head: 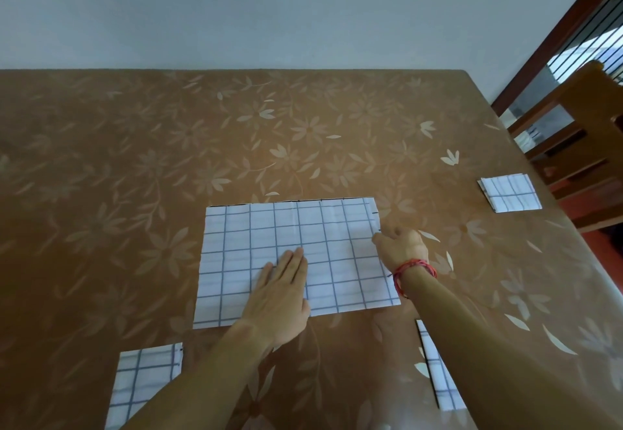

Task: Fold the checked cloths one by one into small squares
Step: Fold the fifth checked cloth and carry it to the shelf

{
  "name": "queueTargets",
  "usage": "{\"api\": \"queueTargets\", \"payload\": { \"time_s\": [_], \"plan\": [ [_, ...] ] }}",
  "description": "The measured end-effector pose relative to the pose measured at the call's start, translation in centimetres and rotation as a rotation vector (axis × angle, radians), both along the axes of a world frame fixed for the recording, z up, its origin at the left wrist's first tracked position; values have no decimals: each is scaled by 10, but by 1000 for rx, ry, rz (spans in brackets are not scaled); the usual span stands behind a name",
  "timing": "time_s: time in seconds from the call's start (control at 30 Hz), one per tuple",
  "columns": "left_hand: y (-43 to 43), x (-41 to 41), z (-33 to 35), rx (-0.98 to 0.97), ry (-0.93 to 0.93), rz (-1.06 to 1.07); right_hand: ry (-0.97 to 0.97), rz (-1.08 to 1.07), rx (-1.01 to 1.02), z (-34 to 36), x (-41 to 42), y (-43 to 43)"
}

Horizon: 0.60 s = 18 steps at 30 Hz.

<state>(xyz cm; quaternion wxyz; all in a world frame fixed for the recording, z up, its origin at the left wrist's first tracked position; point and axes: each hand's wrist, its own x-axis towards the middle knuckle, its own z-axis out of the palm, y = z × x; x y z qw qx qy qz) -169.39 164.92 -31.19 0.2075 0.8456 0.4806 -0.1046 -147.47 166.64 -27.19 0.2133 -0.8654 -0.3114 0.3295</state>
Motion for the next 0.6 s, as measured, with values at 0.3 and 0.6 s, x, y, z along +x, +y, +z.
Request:
{"api": "queueTargets", "payload": {
  "time_s": [0.3, 0.6],
  "plan": [
    [-2, -1, -3, -3, -36, 19, 158, -106, -4, -2, -1, 13],
    [1, -6, -3, 23, -76, -8, 275, -161, 14, -2, -2, 8]
  ]
}}
